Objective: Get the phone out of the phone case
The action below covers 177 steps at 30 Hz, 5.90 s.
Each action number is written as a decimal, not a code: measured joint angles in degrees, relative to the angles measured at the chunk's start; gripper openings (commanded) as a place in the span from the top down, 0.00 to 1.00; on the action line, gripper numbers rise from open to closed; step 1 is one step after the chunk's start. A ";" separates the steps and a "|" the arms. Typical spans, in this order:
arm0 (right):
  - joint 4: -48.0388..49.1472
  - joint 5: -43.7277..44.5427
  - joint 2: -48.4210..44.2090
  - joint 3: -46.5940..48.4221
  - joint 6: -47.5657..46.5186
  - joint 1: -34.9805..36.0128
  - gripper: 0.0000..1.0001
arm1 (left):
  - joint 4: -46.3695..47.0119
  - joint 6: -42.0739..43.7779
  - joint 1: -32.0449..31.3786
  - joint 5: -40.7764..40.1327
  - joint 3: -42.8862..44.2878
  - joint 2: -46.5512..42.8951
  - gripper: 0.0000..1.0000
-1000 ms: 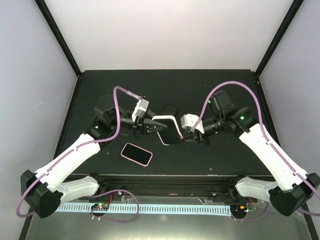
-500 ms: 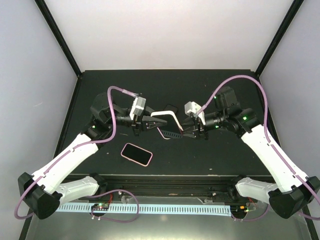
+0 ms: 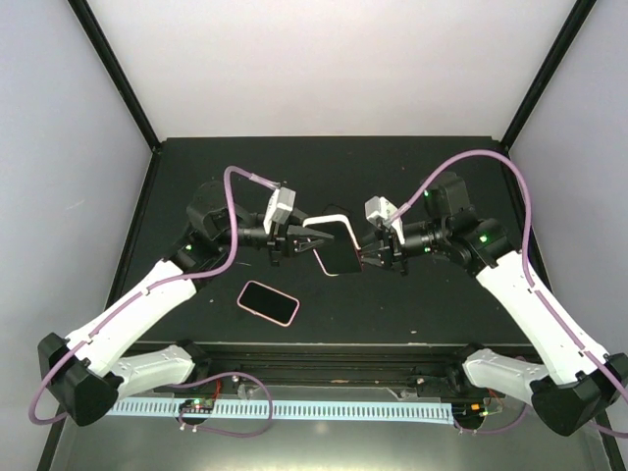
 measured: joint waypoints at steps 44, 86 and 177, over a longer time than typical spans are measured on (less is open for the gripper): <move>25.86 39.93 3.78 -32.59 59.23 -2.69 0.99 | -18.58 2.29 -33.79 -90.44 -7.65 22.69 0.09; 26.49 33.44 17.33 -31.47 60.00 -6.95 0.99 | -2.29 9.90 -30.88 -91.86 0.35 44.35 0.34; -10.47 38.77 36.44 12.37 -3.02 -43.89 0.99 | -17.09 -9.57 -44.65 -97.81 -33.29 -12.48 0.98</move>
